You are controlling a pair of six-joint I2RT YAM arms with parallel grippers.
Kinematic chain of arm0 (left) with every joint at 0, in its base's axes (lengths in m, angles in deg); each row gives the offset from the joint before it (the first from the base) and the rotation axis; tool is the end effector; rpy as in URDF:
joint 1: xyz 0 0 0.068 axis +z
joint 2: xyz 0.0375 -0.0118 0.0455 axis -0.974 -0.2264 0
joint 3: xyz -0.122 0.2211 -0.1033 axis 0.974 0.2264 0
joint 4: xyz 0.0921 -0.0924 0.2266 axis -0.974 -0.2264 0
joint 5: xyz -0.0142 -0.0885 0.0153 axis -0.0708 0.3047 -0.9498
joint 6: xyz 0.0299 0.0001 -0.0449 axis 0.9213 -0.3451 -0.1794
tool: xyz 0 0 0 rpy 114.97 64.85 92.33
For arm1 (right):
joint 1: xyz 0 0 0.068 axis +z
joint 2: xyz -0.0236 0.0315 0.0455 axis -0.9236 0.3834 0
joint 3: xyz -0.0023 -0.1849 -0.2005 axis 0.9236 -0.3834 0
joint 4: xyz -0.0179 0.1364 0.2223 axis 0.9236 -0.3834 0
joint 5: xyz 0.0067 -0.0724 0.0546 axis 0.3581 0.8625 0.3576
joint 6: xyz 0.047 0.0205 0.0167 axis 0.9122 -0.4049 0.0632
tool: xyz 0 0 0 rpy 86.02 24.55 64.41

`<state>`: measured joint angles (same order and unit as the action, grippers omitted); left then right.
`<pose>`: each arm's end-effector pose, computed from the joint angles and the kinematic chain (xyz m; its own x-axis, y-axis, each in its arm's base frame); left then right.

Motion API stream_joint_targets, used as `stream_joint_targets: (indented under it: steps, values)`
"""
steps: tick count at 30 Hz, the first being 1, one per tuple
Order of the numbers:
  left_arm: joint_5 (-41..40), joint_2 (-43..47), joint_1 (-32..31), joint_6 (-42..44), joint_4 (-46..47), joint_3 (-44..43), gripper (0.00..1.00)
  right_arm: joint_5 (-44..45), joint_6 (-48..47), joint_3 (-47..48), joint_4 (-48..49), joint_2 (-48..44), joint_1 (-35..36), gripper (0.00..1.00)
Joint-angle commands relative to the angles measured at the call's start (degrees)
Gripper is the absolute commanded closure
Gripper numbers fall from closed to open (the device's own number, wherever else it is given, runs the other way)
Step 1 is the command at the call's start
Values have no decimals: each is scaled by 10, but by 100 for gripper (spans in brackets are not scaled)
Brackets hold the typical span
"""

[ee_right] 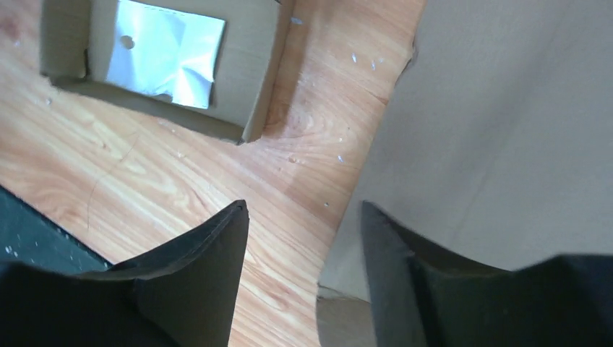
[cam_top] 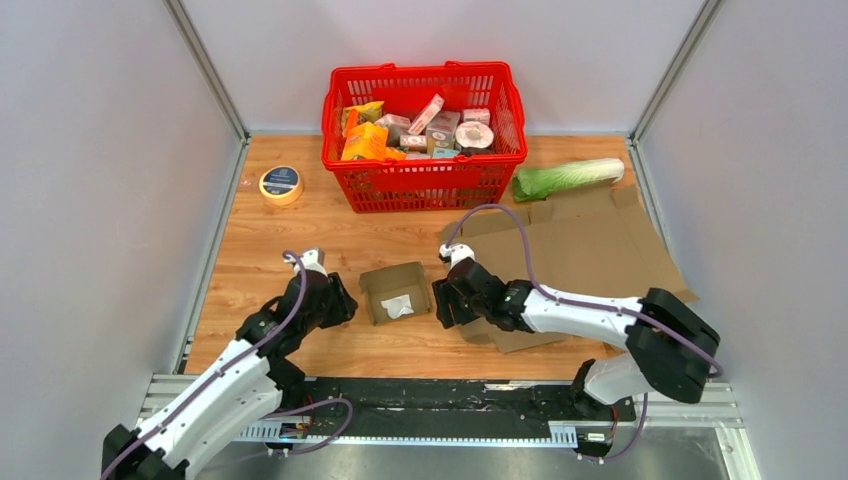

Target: Fold the paper box

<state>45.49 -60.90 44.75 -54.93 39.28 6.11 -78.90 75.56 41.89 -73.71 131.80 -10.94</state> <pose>0.1210 -0.0691 0.1835 -0.7280 -0.3939 -0.5612 -0.1531 0.8912 -0.4270 0.1548 0.2259 0.1694 -0.7723 -0.2695 -0.5753 -0.4614 0.8605 0.2162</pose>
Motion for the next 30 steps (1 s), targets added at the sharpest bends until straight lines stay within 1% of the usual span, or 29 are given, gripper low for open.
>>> stream_joint_targets:
  steps: [1,4,5,9,10,12,15,19,22,24,26,30]
  values:
    - [20,22,-1,95,-16,-55,49,-18,-157,47,-37,-62,-4,37]
    - [3,-23,-1,130,-26,-98,49,-41,-204,82,-5,-46,-11,37]
    - [-8,-32,-2,138,-31,-109,50,-41,-212,93,2,-37,-11,38]
    - [-27,-71,-2,167,-34,-157,51,-30,-235,152,-2,19,-11,41]
    - [-25,-84,-2,173,-32,-163,51,-25,-235,162,-3,28,-11,44]
    - [-23,-99,-3,185,-31,-180,51,-14,-240,189,-19,53,-12,46]
    - [-5,-125,-3,200,-24,-194,51,4,-239,205,-35,65,-18,46]
    - [26,-155,-3,210,-15,-198,51,-19,-232,201,-33,61,-43,46]
    - [45,-151,-3,213,-7,-197,50,-48,-232,200,-29,57,-59,47]
    - [48,-145,-3,217,-2,-192,49,-83,-234,199,-22,58,-63,49]
    - [49,-139,-3,221,-2,-194,49,-99,-235,200,-17,61,-63,50]
    - [69,-123,-2,222,-9,-202,47,-94,-234,201,-14,61,-63,53]
